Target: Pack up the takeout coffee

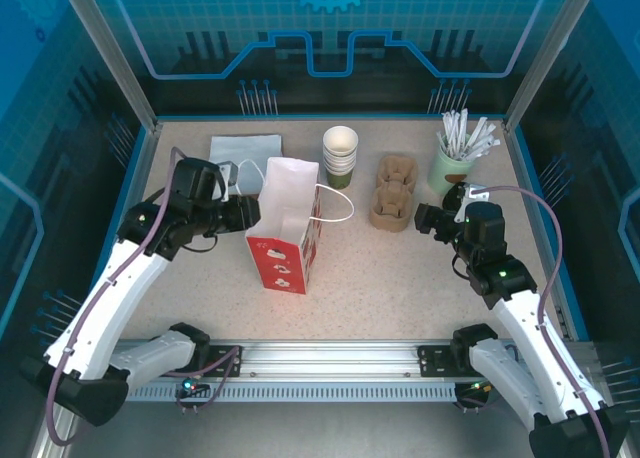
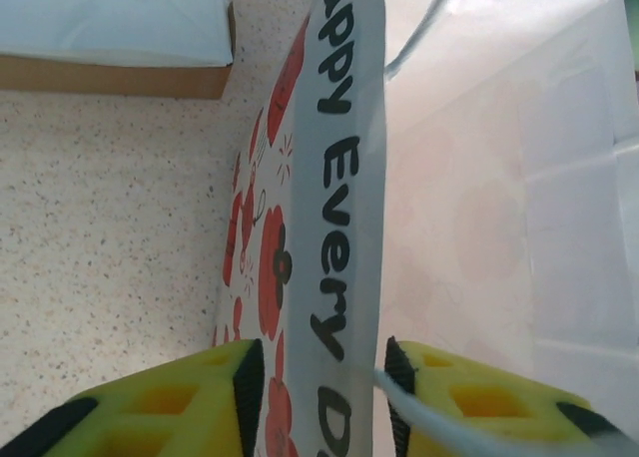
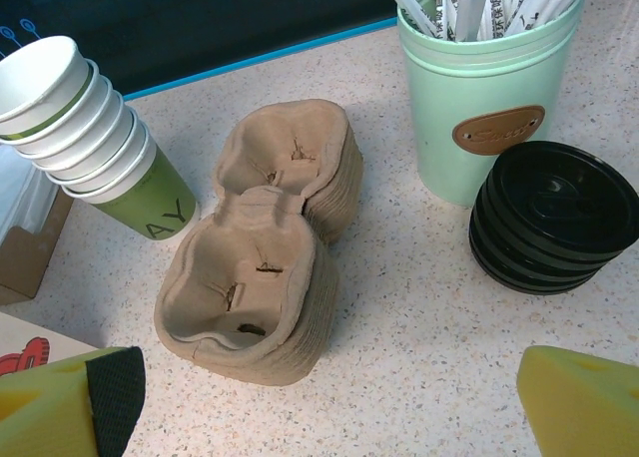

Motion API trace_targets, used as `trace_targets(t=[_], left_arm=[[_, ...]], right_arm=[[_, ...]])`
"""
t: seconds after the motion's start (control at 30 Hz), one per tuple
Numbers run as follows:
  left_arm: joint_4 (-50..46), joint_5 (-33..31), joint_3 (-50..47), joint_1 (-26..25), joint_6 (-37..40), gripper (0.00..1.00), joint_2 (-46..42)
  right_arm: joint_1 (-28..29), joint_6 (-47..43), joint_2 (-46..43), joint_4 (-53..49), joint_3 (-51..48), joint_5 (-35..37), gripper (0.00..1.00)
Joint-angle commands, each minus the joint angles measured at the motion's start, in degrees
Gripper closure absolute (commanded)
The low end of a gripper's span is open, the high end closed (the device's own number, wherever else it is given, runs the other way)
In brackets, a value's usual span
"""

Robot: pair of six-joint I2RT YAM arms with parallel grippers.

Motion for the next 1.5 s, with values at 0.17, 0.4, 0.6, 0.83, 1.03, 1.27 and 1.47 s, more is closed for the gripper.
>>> trace_targets(t=[0.17,0.4,0.6,0.83,1.03,1.27,1.47], left_arm=[[4.76,-2.53,3.68,-0.42,1.70,1.00,3.36],[9.44,-6.57,6.36,-0.38,-0.65,1.00,7.92],[14.31,-10.17,7.29,0.59,-2.63,1.00,12.50],[19.20,-6.58,8.87,5.52,-6.79,1.00,17.67],[21.10,-6.48,12.33,6.81,-7.97,1.00,22.52],[22.76,-6.88,18.89,7.04,-7.98,1.00,30.52],[19.23,-6.70,29.91,7.35,-6.78,1.00,39.87]], right_arm=[[0.58,-0.05,-0.38,-0.43,1.44,0.75,0.02],[0.58,-0.17,-0.38,-0.40,1.42,0.84,0.02],[0.59,-0.06,-0.34,-0.26,1.57,0.85,0.02],[0.58,-0.01,0.32,-0.60,2.43,0.33,0.02],[0.63,0.48,0.63,-0.62,2.78,0.07,0.02],[0.71,0.69,1.10,-0.91,3.12,-0.52,0.02],[0.75,-0.22,2.22,-2.64,4.11,-1.85,0.02]])
